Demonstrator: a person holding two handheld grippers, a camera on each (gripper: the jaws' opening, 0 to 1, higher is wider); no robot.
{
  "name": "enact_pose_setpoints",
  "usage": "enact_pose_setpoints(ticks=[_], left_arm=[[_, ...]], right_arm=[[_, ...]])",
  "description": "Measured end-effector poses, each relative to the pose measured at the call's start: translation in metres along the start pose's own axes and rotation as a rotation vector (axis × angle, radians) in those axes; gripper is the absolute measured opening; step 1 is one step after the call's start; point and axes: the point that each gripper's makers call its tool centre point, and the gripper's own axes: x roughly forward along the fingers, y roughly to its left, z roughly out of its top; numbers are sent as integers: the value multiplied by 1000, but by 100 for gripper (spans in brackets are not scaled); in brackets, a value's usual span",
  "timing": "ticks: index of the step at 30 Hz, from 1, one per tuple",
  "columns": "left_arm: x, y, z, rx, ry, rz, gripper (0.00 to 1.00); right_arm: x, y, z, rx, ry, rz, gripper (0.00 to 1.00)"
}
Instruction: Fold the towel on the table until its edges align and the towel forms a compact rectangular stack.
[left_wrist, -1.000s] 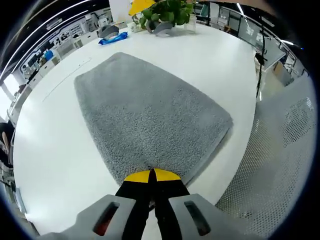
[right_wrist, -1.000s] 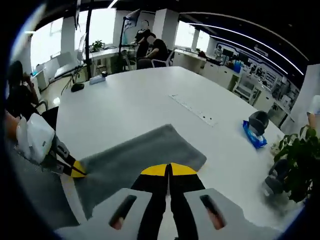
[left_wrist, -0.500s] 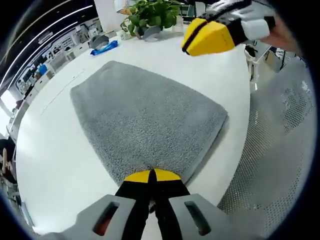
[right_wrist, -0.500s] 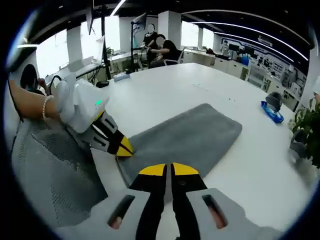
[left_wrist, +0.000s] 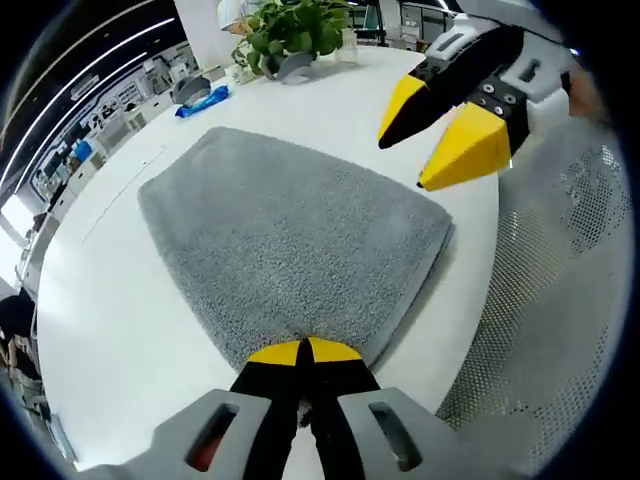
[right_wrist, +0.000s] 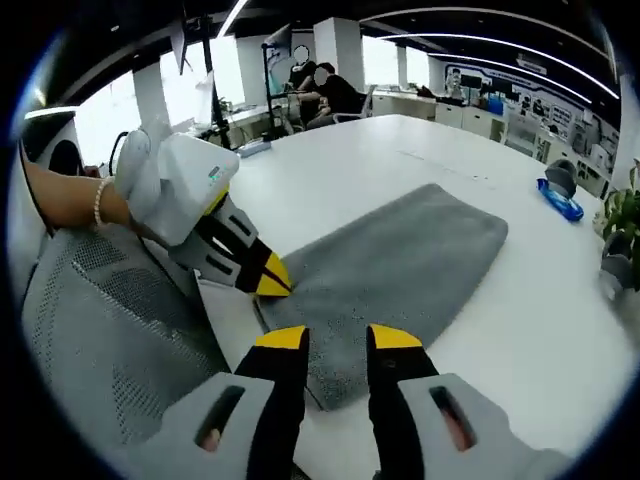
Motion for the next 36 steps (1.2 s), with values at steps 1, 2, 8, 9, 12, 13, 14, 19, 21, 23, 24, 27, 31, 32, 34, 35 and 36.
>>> enact_pose_setpoints(ticks=[1,2,8,9,12,13,14,19,21,23,24,27,31,32,34,35,36], left_arm=[[0,0,0,-6,0,-4,1],[0,1,0,-10,-1,-8,1],[-1,-1,0,31,-27,-37,2],[0,-1,0,29,-29,-38,2],[-1,1,0,4,-36,-53,2],[-1,1,0,-3,-35,-56,2],[-1,1,1,-10,-33,-61,2],[-1,1,0,-40,-28,-75,2],[-1,0,0,-39,-28,-75,2],[-1,0,0,-31,-30,-74,2],[-1,0,0,-28,-30,-74,2],[-2,0,0,-28,-33,-79,2],[-3,0,-1,-80,-29,-95,2],[-3,-1,-1,-84,-30,-102,2],[-4,-6,-2,-66,-35,-132,2],[-5,-10,-3,-45,-36,-149,2],[-6,-11,-3,-16,-29,-155,2]], right_arm=[[1,2,0,-24,3,1,22],[2,5,0,-35,6,10,22],[11,17,-18,-95,91,59,29],[11,18,-19,-93,90,64,29],[12,14,-25,-84,111,57,30],[12,13,-26,-81,116,55,30],[12,12,-28,-75,122,52,30],[16,18,-41,-71,174,81,31],[17,21,-46,-93,200,90,31],[19,25,-49,-98,209,101,31],[19,27,-51,-105,221,104,31],[22,29,-62,-140,273,111,32],[25,33,-66,-131,261,116,38],[24,32,-66,-148,257,108,36],[24,30,-66,-149,259,102,35],[25,30,-66,-144,257,100,35],[25,29,-66,-142,256,99,34]])
